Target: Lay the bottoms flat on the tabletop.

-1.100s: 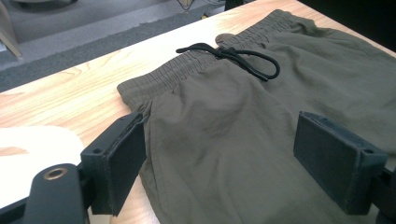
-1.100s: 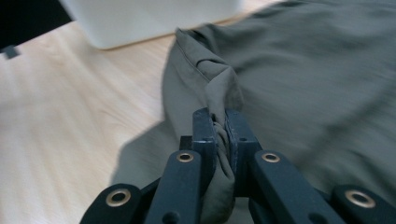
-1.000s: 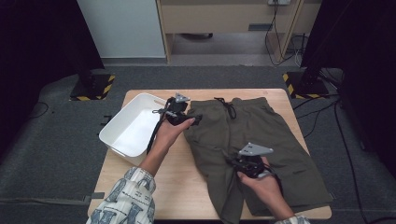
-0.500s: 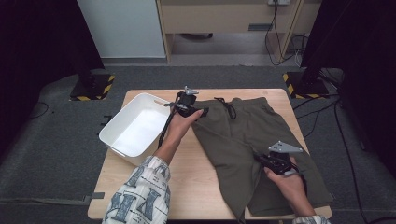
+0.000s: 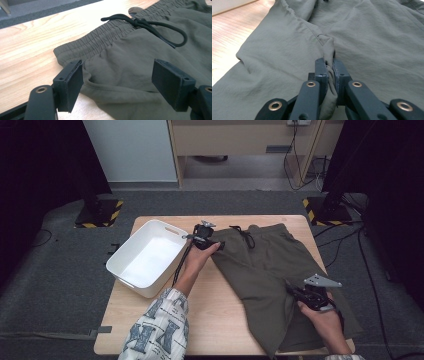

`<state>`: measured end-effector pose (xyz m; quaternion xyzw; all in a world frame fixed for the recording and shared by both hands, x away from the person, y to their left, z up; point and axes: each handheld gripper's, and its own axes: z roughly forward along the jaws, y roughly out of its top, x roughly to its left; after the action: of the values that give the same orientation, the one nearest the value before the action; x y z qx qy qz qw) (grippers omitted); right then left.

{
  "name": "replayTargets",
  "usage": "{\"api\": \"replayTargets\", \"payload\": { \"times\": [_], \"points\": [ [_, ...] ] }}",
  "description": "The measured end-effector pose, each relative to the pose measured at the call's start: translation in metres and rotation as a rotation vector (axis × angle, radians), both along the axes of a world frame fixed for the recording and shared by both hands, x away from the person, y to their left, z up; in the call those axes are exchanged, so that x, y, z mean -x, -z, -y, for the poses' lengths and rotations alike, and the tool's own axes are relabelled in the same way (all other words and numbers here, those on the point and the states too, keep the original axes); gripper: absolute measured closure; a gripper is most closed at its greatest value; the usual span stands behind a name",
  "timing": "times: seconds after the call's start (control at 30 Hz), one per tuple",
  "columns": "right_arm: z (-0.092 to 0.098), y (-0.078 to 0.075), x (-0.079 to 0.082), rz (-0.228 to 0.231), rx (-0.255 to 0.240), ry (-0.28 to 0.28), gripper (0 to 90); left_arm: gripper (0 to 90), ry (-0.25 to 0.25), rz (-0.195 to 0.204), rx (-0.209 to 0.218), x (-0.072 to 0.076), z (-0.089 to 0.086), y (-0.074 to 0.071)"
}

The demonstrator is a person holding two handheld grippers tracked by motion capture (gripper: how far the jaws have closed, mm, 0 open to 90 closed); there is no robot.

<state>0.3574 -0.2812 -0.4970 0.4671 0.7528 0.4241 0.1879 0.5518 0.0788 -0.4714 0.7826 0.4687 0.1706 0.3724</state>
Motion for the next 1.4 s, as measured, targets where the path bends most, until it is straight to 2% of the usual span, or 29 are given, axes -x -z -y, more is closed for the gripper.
{"api": "replayTargets", "payload": {
  "times": [0.1,0.2,0.3,0.73,0.9,1.03,1.13,1.2,1.27,1.4],
  "points": [
    [0.0,0.0,0.001,-0.002,-0.007,-0.005,84.6,22.8,-0.022,-0.014,0.012,-0.003,0.002,0.008],
    [-0.002,0.001,0.001,0.0,-0.006,-0.01,84.5,22.8,-0.034,-0.015,-0.006,-0.005,0.003,0.016],
    [-0.003,0.002,0.002,-0.002,-0.011,-0.01,84.5,23.1,-0.043,-0.041,0.001,-0.007,0.002,0.024],
    [-0.004,0.003,0.003,-0.002,-0.011,-0.014,84.4,20.5,-0.07,-0.064,-0.047,-0.011,0.0,0.049],
    [-0.005,0.002,0.004,0.004,-0.013,-0.02,84.4,19.8,-0.081,-0.086,-0.044,-0.014,-0.005,0.056],
    [-0.005,0.002,0.004,0.004,-0.012,-0.019,84.4,19.6,-0.076,-0.077,-0.036,-0.015,-0.007,0.058],
    [-0.005,0.003,0.004,0.002,-0.012,-0.019,84.4,29.9,-0.044,-0.044,-0.057,-0.012,-0.004,0.059],
    [-0.004,0.003,0.004,0.0,-0.009,-0.021,84.4,41.5,-0.019,-0.027,-0.041,-0.009,-0.004,0.059],
    [-0.005,0.003,0.004,0.001,-0.013,-0.02,84.3,53.1,-0.009,-0.012,-0.014,-0.007,-0.004,0.061],
    [-0.007,0.003,0.004,0.007,-0.013,-0.027,84.4,73.5,0.0,0.003,0.007,-0.003,-0.004,0.061]
  ]
}}
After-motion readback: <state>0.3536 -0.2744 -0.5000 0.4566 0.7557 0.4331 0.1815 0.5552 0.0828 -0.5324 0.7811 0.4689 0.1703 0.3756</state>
